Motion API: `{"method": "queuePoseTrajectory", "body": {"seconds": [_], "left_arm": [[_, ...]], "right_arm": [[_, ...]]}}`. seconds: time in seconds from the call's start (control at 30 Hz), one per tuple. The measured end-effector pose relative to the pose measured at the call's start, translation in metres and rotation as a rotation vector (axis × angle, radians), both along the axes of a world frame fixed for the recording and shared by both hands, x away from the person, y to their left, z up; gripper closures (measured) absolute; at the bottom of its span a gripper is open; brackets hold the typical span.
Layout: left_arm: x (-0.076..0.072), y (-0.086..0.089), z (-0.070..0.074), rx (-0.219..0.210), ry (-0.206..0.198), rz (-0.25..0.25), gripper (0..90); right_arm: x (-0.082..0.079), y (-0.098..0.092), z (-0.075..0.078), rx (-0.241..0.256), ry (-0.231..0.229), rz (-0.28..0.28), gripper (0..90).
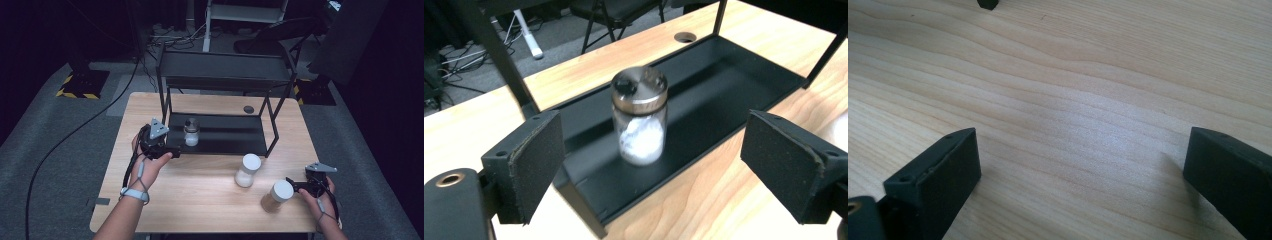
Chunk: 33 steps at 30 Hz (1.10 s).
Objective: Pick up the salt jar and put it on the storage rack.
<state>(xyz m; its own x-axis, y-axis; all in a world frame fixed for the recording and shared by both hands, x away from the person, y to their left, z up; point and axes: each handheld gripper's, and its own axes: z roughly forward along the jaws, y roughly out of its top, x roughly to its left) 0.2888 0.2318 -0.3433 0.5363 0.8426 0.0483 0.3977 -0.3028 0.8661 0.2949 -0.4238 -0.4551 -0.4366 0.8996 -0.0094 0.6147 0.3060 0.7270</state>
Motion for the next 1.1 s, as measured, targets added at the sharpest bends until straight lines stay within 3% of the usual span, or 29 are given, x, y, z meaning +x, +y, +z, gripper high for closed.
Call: {"method": "queuePoseTrajectory", "body": {"seconds": [0.6, 1.1], "left_arm": [[-0.045, 0.051, -0.028, 0.007, 0.018, 0.032, 9.4], [-0.063, 0.076, -0.057, -0.009, 0.063, 0.062, 9.2]], "right_arm": [[0.0, 0.0, 0.0, -0.001, 0.0, 0.0, 1.8], [0.0, 0.0, 0.0, -0.001, 0.0, 0.0, 1.8]]}}
